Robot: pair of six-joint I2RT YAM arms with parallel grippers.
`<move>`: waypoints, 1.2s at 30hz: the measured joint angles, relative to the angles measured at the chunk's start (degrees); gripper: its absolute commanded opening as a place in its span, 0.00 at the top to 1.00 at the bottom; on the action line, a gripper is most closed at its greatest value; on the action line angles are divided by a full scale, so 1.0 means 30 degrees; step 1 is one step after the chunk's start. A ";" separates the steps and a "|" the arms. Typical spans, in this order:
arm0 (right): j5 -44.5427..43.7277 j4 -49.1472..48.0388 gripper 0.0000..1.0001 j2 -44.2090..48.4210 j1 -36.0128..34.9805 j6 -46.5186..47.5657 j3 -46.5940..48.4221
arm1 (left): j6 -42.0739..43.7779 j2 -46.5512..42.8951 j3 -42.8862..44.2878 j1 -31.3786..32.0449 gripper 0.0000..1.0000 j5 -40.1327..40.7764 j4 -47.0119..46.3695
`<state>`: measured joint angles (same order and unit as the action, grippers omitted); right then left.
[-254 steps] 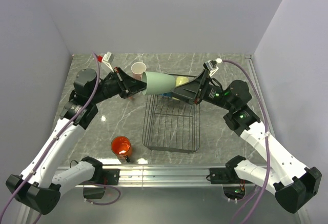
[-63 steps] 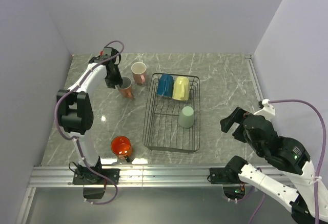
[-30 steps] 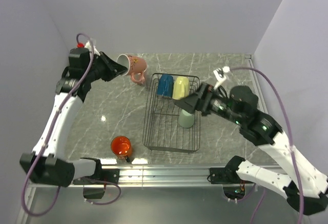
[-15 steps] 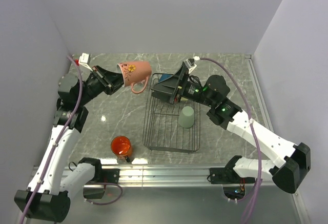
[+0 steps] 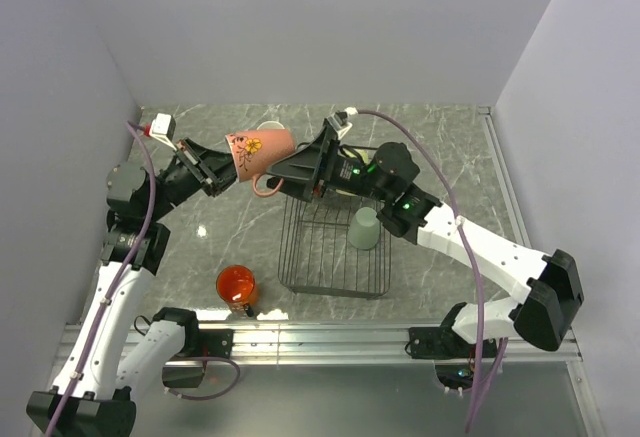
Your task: Load the cups into the dish rack
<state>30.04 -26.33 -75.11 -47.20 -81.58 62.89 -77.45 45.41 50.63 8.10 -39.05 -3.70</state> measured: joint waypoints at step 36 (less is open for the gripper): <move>-0.6462 1.4469 1.00 0.4299 0.2033 0.8663 0.0852 | 0.6914 0.0372 0.0969 0.0182 0.09 0.3089 0.9901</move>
<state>10.66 17.08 -62.22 -41.10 -55.59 65.45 -56.71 46.52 53.54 8.64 -29.78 26.00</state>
